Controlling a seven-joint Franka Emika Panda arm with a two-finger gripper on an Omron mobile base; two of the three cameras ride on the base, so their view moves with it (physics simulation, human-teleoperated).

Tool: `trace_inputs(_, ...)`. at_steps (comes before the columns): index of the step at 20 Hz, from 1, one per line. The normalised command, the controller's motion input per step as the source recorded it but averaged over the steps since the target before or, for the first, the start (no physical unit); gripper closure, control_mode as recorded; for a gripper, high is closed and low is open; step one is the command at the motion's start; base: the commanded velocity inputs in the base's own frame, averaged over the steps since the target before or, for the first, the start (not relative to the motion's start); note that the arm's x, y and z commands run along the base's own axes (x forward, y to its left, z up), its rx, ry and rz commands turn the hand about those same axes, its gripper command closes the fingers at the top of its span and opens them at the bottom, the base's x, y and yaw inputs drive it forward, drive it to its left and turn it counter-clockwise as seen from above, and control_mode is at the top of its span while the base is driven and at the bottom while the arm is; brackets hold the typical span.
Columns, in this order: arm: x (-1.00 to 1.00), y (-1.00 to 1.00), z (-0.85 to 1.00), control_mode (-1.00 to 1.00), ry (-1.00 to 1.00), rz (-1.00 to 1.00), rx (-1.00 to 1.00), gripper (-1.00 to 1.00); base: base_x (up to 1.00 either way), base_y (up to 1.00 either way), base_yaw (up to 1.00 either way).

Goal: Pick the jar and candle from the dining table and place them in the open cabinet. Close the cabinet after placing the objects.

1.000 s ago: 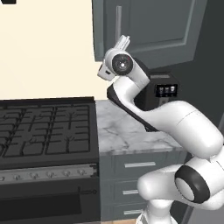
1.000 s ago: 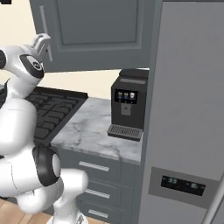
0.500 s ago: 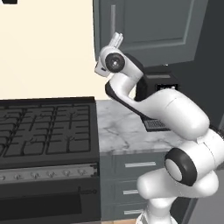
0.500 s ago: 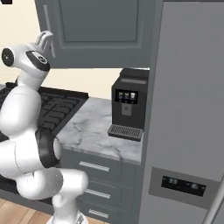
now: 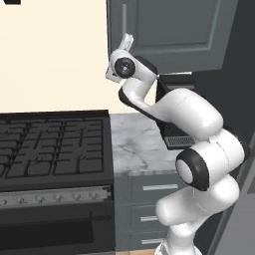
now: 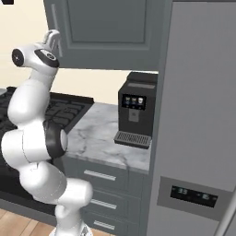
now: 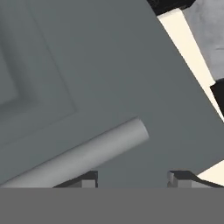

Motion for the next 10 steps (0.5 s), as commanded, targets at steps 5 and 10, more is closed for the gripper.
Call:
trace_inputs(5,0.68,-0.56,0.00,-1.00,-0.02,0.00,-0.05,-1.00,0.00,0.00,0.00)
trace_inputs(10,0.70,-0.58,0.00,-1.00,-0.01,0.00,-0.04,-1.00,0.00,0.00,0.00)
